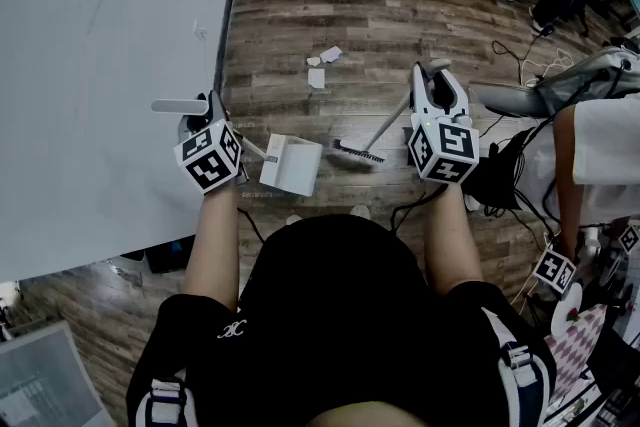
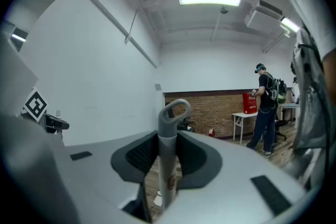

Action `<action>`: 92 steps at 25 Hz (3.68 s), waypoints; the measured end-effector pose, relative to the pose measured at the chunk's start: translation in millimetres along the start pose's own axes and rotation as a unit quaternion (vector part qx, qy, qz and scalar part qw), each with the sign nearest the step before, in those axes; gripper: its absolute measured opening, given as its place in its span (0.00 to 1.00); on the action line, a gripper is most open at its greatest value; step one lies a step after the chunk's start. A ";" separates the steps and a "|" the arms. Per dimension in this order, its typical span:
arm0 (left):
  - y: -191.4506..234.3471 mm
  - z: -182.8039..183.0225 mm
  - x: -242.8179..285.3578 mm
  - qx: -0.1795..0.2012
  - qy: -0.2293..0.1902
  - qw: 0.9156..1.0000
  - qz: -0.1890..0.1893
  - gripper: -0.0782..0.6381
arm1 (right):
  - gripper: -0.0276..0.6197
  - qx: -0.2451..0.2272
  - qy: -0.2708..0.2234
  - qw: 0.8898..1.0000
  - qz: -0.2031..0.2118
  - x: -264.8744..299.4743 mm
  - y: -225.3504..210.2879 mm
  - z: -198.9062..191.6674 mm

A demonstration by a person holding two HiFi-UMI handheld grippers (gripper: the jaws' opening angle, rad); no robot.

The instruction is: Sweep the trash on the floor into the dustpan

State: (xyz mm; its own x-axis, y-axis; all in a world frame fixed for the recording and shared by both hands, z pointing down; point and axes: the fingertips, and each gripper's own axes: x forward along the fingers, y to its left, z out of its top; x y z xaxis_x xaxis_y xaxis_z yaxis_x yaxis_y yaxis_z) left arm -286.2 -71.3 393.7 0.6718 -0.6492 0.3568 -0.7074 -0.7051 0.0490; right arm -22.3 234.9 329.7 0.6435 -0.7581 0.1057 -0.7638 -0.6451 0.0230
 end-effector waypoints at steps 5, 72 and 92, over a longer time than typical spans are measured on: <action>-15.1 -2.6 -3.3 0.000 -0.002 1.000 0.000 0.21 | 0.21 0.000 -0.004 1.000 0.014 2.6 -8.4 -2.7; 2.3 -139.8 184.2 -0.404 0.080 0.820 0.397 0.28 | 0.21 -0.045 0.081 0.971 0.222 573.9 -62.7 26.0; -24.7 -152.9 231.1 -0.424 0.067 0.774 0.465 0.30 | 0.21 -0.173 0.150 0.893 0.388 601.8 56.5 -99.0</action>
State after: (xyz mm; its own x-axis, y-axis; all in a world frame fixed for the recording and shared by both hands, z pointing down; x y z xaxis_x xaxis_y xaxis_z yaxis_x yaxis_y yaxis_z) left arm -147.1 -160.4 617.5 -0.2029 -0.6878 0.6969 -0.7992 0.5276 0.2880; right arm 316.9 -248.3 493.1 -0.0888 -0.8714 0.4825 -0.9772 0.1700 0.1271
